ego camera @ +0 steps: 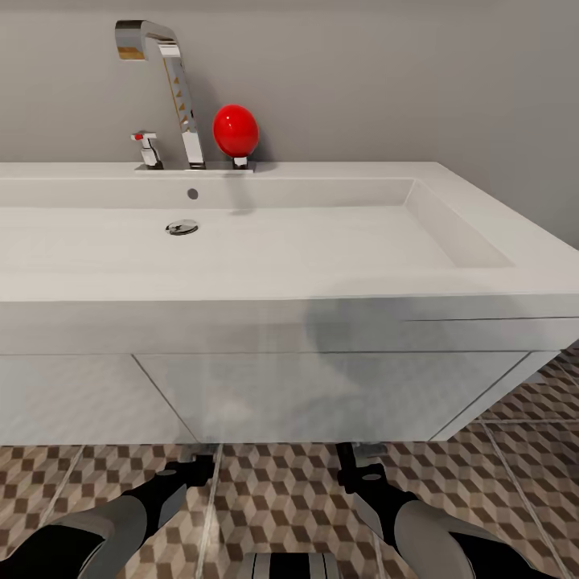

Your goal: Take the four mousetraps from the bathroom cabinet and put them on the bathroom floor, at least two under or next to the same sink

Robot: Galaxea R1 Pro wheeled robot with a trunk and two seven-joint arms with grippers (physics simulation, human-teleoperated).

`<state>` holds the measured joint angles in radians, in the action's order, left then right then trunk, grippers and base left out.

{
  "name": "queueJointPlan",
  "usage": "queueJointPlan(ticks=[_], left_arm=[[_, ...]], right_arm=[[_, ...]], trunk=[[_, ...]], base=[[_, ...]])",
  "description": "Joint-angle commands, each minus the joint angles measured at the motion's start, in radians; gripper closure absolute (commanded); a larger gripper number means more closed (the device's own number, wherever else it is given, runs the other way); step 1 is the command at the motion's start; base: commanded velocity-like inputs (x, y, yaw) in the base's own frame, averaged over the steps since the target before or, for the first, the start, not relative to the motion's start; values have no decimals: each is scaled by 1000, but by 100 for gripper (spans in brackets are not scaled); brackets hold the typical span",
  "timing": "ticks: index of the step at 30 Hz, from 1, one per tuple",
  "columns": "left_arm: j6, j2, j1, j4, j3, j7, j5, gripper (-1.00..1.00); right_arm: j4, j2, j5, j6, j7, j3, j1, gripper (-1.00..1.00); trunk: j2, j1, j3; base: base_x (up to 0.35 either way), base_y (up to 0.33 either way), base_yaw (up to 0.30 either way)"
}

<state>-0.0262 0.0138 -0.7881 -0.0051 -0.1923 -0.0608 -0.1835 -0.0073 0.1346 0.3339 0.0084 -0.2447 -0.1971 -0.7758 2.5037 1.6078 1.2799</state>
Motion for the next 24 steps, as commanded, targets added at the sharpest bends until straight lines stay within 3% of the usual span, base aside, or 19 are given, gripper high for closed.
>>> queueJointPlan(ticks=[1,24], left_arm=[[-3,0,0,1,-9,-2,-10,100],[-7,1,-1,1,-7,-1,-15,100]], right_arm=[[0,0,8,1,-5,-8,0,100],[1,2,7,44,-5,-8,0,100]], trunk=[[0,0,1],[0,0,1]], base=[[0,0,0],[0,0,0]])
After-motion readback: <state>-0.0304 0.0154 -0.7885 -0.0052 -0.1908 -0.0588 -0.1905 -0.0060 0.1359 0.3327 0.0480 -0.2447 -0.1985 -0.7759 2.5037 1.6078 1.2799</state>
